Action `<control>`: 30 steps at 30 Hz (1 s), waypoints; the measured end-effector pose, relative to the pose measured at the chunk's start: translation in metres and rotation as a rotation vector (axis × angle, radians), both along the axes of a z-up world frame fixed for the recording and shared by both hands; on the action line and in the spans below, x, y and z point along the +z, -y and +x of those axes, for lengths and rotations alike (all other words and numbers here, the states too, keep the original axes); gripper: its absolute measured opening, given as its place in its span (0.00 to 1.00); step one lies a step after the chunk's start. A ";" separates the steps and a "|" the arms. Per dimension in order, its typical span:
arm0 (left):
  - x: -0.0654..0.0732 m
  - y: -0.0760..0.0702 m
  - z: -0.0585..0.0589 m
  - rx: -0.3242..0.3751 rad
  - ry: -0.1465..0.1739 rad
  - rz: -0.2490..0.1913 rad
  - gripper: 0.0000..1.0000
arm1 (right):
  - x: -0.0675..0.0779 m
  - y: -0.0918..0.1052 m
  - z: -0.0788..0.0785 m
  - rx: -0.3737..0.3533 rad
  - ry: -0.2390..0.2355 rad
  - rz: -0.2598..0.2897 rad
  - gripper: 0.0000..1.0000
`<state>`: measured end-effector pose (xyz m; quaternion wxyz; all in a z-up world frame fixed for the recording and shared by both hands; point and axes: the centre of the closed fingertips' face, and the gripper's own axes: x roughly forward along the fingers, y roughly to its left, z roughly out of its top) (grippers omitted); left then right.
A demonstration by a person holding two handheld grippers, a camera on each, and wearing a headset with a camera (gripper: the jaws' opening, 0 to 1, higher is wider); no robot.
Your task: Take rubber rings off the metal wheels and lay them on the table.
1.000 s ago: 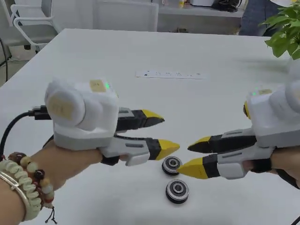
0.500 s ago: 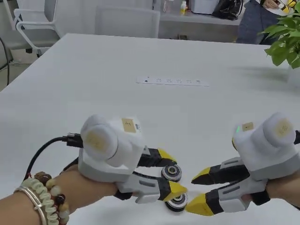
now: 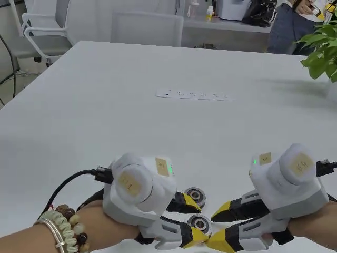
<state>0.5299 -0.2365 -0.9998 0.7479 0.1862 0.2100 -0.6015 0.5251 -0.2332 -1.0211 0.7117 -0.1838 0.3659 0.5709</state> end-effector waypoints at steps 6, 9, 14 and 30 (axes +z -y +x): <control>-0.006 -0.001 0.002 0.021 -0.022 0.004 0.22 | -0.002 0.000 0.001 -0.002 -0.005 -0.005 0.26; -0.005 -0.001 0.002 0.024 -0.022 -0.002 0.23 | -0.003 0.000 0.001 -0.005 -0.006 -0.006 0.26; -0.005 -0.001 0.003 0.031 -0.033 -0.015 0.23 | -0.004 0.000 0.001 -0.002 -0.008 -0.006 0.26; -0.006 -0.004 0.008 0.039 -0.025 -0.054 0.17 | -0.004 -0.003 0.004 -0.037 -0.025 0.034 0.25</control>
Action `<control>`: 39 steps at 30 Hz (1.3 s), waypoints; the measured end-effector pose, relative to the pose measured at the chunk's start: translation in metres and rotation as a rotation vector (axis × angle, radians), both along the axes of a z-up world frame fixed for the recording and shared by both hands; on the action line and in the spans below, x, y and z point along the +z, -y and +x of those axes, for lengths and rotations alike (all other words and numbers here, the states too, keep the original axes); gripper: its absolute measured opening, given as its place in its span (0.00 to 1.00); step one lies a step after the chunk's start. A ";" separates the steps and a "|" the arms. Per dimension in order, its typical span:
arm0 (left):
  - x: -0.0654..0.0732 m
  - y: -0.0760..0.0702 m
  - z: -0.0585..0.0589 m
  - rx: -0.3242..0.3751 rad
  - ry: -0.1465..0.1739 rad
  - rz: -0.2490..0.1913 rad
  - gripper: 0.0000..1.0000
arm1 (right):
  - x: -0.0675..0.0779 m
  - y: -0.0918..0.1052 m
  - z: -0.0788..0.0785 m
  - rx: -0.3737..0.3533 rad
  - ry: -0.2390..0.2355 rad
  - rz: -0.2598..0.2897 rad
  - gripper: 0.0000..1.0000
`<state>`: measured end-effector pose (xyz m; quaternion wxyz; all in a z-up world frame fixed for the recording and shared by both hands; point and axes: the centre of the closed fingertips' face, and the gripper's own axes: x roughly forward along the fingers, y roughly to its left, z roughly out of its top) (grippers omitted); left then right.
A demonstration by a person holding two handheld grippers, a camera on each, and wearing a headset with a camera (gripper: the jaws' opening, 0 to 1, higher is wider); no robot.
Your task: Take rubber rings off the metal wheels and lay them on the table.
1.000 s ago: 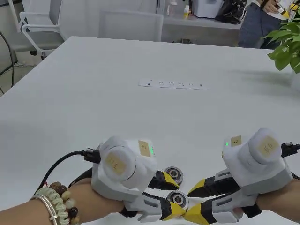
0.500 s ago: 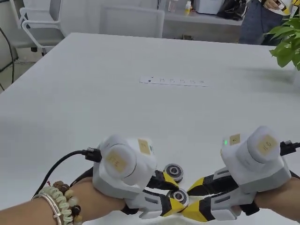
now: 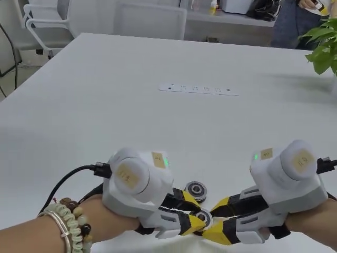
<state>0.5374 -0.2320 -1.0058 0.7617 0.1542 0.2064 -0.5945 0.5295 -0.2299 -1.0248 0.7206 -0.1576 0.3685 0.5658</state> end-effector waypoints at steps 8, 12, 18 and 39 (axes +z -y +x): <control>0.001 0.001 0.001 0.011 -0.004 -0.020 0.16 | -0.003 0.002 -0.001 0.021 0.025 -0.022 0.21; 0.000 0.001 0.000 0.009 -0.014 -0.024 0.14 | -0.003 0.004 0.000 0.014 0.018 -0.021 0.19; 0.000 0.000 0.002 0.020 -0.023 -0.026 0.14 | -0.001 0.007 0.000 0.029 0.029 -0.026 0.12; 0.000 -0.002 0.002 0.025 -0.023 -0.034 0.14 | -0.002 -0.002 0.004 0.044 0.076 -0.012 0.22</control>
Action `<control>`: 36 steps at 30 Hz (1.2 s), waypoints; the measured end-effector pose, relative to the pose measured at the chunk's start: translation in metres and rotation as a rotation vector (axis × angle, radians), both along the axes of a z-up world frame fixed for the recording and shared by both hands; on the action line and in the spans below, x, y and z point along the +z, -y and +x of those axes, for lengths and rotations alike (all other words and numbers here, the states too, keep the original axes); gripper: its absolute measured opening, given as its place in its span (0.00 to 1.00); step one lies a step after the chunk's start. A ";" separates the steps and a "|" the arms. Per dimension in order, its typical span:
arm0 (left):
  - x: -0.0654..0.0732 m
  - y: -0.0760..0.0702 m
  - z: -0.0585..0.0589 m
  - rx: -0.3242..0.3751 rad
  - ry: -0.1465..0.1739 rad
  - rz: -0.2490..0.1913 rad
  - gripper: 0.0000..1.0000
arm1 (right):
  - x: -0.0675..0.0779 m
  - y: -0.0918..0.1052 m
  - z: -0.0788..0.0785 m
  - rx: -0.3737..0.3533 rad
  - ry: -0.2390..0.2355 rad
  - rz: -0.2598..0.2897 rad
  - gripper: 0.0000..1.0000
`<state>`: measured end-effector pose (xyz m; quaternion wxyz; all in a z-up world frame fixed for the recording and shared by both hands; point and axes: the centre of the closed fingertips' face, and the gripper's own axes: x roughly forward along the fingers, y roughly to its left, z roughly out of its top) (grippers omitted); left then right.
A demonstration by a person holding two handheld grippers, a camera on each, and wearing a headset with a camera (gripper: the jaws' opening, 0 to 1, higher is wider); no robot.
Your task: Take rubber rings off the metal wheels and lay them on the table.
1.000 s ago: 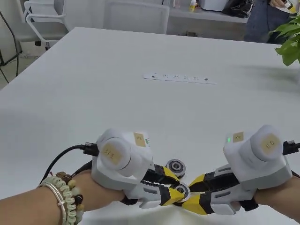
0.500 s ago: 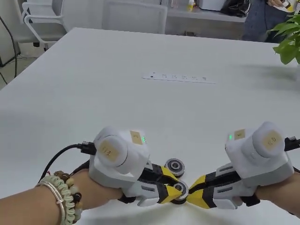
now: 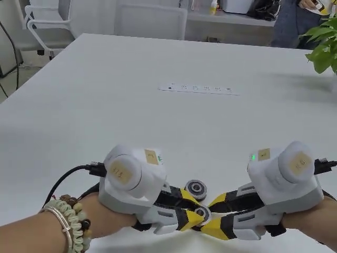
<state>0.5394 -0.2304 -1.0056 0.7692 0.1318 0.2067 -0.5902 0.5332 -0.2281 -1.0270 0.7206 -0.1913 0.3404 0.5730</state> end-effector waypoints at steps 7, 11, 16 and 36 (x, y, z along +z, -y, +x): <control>0.000 0.000 0.000 0.003 0.001 -0.008 0.14 | 0.000 0.007 -0.001 0.018 0.006 -0.017 0.12; 0.000 0.000 0.001 0.004 0.004 -0.007 0.14 | 0.000 0.008 0.000 0.027 0.020 -0.025 0.09; 0.000 -0.001 0.002 0.009 0.003 -0.010 0.14 | 0.001 0.009 0.000 0.026 0.024 -0.028 0.04; 0.000 -0.002 0.002 0.002 0.008 -0.014 0.14 | -0.002 -0.003 0.000 0.037 0.060 -0.017 0.25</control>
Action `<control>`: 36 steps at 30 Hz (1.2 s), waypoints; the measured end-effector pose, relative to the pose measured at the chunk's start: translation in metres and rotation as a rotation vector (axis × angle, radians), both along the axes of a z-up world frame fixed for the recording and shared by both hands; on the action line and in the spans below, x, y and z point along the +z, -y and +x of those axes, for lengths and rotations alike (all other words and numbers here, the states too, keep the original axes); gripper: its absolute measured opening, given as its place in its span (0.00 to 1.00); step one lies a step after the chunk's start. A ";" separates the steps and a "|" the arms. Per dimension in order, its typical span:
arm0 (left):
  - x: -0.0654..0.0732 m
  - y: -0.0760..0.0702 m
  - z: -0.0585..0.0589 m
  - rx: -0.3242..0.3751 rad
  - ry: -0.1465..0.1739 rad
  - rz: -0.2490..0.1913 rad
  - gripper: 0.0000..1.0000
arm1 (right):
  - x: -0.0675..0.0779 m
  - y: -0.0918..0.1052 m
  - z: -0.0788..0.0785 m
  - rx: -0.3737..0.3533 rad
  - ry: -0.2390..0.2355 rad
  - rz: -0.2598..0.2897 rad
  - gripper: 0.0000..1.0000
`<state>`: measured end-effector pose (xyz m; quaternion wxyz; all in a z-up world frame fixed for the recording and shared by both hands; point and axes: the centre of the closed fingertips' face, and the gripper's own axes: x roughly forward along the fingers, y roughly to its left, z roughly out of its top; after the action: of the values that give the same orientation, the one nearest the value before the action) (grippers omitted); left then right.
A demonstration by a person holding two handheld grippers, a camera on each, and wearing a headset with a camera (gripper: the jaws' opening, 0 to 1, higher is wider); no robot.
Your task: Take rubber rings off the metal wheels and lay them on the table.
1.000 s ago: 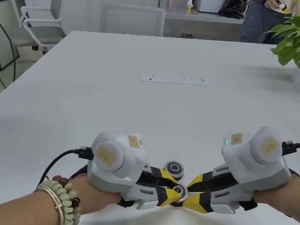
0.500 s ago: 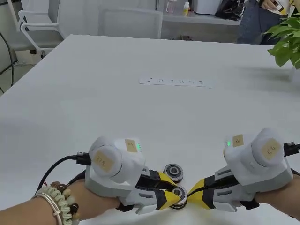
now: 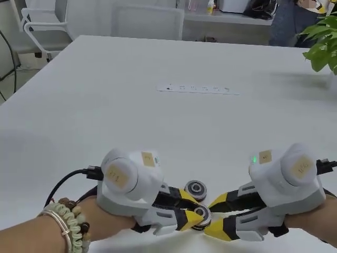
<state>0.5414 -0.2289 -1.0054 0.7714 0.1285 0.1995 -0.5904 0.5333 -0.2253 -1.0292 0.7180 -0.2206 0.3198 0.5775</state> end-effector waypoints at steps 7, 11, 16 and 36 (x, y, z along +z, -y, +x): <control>0.000 0.000 0.001 0.003 0.000 0.000 0.14 | 0.003 0.007 0.002 0.018 0.015 0.003 0.17; 0.000 -0.001 0.001 0.004 0.000 0.001 0.14 | 0.003 0.013 0.004 0.013 0.016 -0.017 0.00; 0.000 0.000 0.000 0.005 0.002 0.003 0.14 | 0.003 0.012 0.004 0.012 0.023 -0.029 0.00; 0.000 0.001 0.000 0.009 0.002 0.002 0.14 | 0.006 0.019 0.012 -0.345 -0.331 0.065 0.00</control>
<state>0.5418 -0.2301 -1.0058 0.7741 0.1292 0.1997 -0.5866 0.5451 -0.2440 -1.0230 0.7505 -0.0418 0.4475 0.4846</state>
